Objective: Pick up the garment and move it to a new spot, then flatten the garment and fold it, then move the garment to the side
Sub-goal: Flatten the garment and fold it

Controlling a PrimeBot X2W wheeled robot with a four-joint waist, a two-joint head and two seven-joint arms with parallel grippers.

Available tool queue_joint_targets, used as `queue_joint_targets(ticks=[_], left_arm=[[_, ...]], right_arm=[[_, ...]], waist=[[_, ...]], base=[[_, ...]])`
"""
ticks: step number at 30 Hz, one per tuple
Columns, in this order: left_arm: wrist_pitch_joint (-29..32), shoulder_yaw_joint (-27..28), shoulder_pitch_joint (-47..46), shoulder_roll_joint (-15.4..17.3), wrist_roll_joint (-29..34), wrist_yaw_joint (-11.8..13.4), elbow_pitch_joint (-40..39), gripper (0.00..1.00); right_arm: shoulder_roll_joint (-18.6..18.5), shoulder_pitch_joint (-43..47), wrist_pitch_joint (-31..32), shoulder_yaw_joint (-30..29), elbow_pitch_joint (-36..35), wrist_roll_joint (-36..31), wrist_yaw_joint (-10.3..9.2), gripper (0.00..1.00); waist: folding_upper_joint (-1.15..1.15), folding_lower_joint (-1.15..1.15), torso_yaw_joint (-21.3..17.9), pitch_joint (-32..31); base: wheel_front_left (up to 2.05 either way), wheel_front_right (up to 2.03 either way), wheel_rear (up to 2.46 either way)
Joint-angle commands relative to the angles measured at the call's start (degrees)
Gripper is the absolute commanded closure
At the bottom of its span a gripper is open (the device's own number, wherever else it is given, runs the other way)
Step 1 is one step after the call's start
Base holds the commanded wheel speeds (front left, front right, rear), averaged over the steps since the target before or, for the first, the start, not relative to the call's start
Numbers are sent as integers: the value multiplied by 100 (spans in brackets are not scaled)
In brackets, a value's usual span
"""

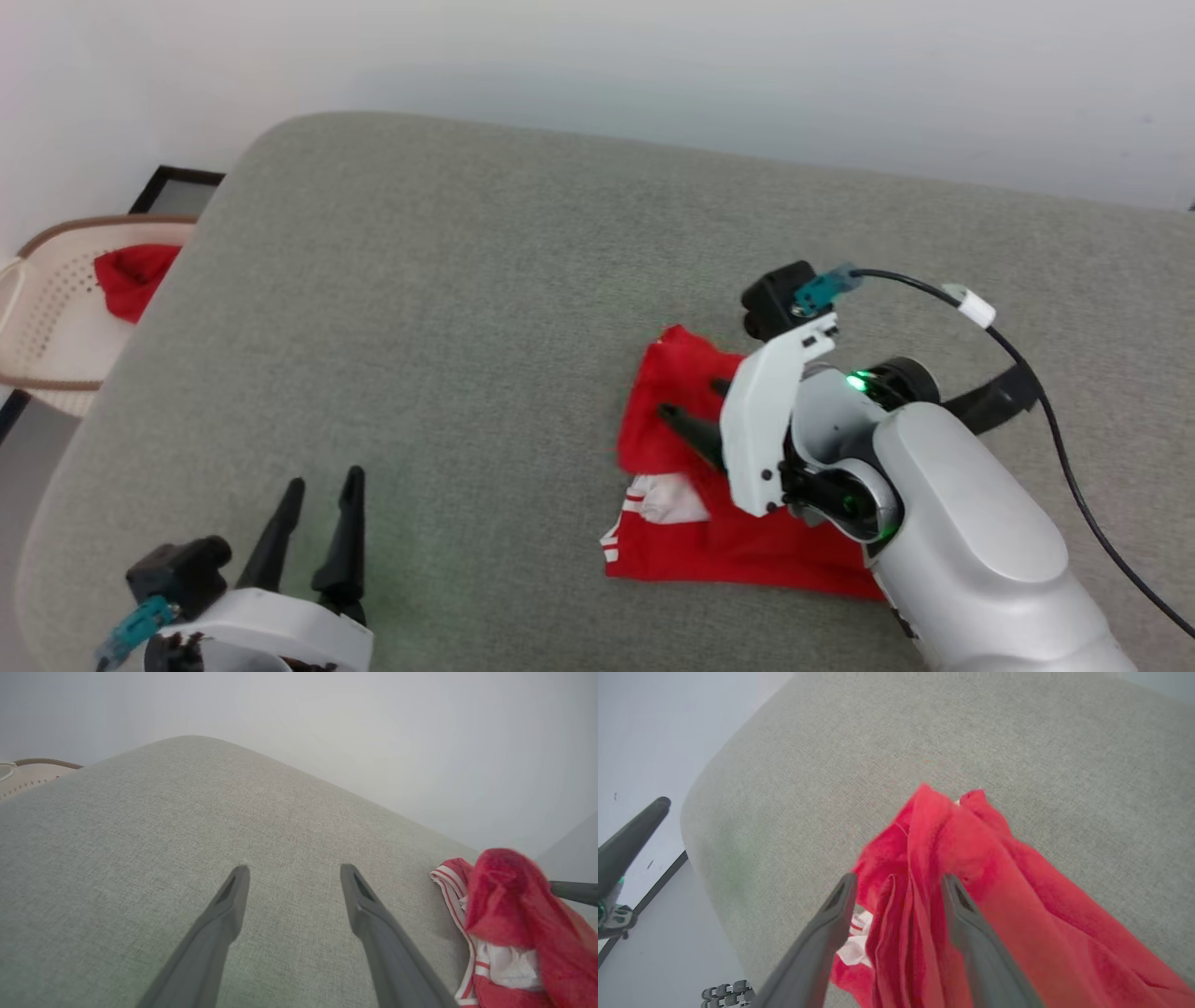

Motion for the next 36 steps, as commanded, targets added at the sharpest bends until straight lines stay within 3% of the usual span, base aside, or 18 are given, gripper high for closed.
queue_joint_targets(ticks=[1,8,14,23,29,36], left_arm=[[-26,57,12,12,-12,-17,-25,0],[-27,248,135,18,101,-22,-139,0],[-24,334,216,77,196,-25,-242,0],[-23,495,417,126,477,-26,-453,0],[-25,575,545,125,658,-26,-518,0],[-24,665,658,87,780,-23,-547,0]], right_arm=[[-31,-71,-5,94,-69,101,-5,0],[-339,-130,-166,441,-641,594,-5,0],[-949,51,-672,602,-1244,745,-5,0],[-1902,527,-2358,338,-1537,261,-5,0],[-2259,1029,-3540,63,-1425,-141,-5,0],[-2394,1719,-4383,-462,-1264,-435,-5,0]], waist=[[0,0,-72,-35],[0,0,-318,-133],[0,0,-579,-234],[0,0,-1073,-407],[0,0,-1351,-559],[0,0,-1506,-719]], base=[[0,0,0],[0,0,0],[0,0,0],[0,0,0],[0,0,0],[0,0,0]])
